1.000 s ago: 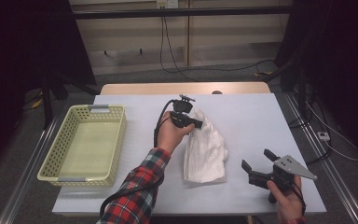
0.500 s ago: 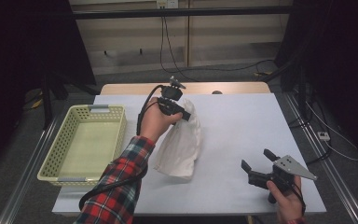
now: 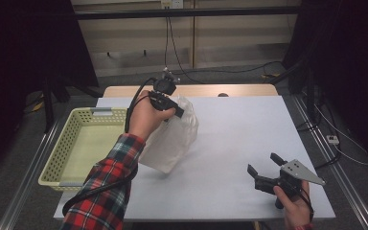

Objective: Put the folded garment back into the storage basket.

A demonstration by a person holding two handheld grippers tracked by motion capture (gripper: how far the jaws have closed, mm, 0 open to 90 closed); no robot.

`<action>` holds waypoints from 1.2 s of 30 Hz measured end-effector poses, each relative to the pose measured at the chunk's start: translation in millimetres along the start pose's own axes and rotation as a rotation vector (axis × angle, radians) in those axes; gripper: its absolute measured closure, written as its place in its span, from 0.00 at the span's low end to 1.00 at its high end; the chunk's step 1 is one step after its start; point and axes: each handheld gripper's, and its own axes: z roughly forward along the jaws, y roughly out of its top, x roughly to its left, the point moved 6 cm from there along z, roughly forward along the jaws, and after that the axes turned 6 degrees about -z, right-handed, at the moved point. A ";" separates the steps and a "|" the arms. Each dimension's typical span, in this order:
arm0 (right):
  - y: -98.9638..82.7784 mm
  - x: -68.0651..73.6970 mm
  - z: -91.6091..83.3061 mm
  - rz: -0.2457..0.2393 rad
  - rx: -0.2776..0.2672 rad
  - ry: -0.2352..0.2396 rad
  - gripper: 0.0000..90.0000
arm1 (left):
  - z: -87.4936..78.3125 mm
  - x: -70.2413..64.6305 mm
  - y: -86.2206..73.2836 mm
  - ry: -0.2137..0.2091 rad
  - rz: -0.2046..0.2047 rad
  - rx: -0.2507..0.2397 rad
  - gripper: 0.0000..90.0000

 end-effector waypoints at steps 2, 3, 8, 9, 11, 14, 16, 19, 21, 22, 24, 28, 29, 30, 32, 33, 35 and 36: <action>-0.1 0.1 -0.1 -0.004 0.003 0.001 0.06 | -4.2 2.3 0.1 0.004 -0.005 -0.001 0.90; 0.0 0.3 -0.1 -0.004 0.002 0.001 0.06 | -6.4 3.9 0.2 0.009 0.002 0.002 0.90; 0.2 1.1 0.2 -0.005 0.001 0.004 0.06 | -14.7 8.2 1.0 0.006 -0.016 -0.012 0.90; 0.3 1.2 0.2 -0.005 0.001 0.004 0.06 | -16.6 8.8 0.9 0.007 -0.016 -0.010 0.90; 0.4 1.3 0.1 -0.005 0.001 0.004 0.06 | -19.6 9.8 0.7 0.012 -0.023 -0.008 0.90; 0.3 1.1 0.1 -0.005 0.001 0.003 0.06 | -25.7 10.9 1.2 0.013 -0.016 -0.007 0.90; 0.3 1.6 0.0 -0.006 0.002 0.005 0.06 | -29.9 11.1 1.8 0.015 -0.018 -0.009 0.90; 0.7 2.1 0.1 -0.008 0.002 0.004 0.06 | -36.2 11.3 2.3 0.017 -0.020 -0.007 0.90; 0.7 2.1 0.1 -0.008 0.001 0.004 0.06 | -39.5 11.7 2.5 0.017 -0.016 -0.003 0.90; 0.6 2.1 0.1 -0.008 0.002 0.003 0.06 | -40.9 11.9 2.4 0.020 -0.018 0.000 0.90; 0.6 1.9 0.0 -0.006 0.002 0.002 0.06 | -43.3 12.7 2.4 0.023 -0.026 0.000 0.90; 1.1 2.1 -0.2 -0.004 0.000 0.001 0.06 | -48.7 14.1 2.7 0.022 -0.027 0.005 0.90; 0.9 2.1 -0.2 -0.007 0.001 0.002 0.06 | -50.8 14.4 3.0 0.022 -0.024 0.009 0.90; 0.9 2.2 -0.1 -0.007 0.001 0.003 0.06 | -52.4 14.1 3.4 0.020 -0.030 0.008 0.90; 0.8 2.3 0.0 -0.007 0.001 0.003 0.06 | -56.3 14.9 4.7 0.023 -0.025 0.005 0.90; 0.8 2.4 0.1 -0.007 0.002 0.003 0.06 | -58.2 15.2 5.1 0.023 -0.024 0.005 0.90; 1.0 2.4 0.0 -0.008 0.001 0.002 0.06 | -61.3 15.4 6.0 0.023 -0.030 -0.001 0.90; 1.1 2.3 -0.2 -0.008 0.000 0.002 0.06 | -62.7 15.3 6.1 0.026 -0.037 -0.001 0.90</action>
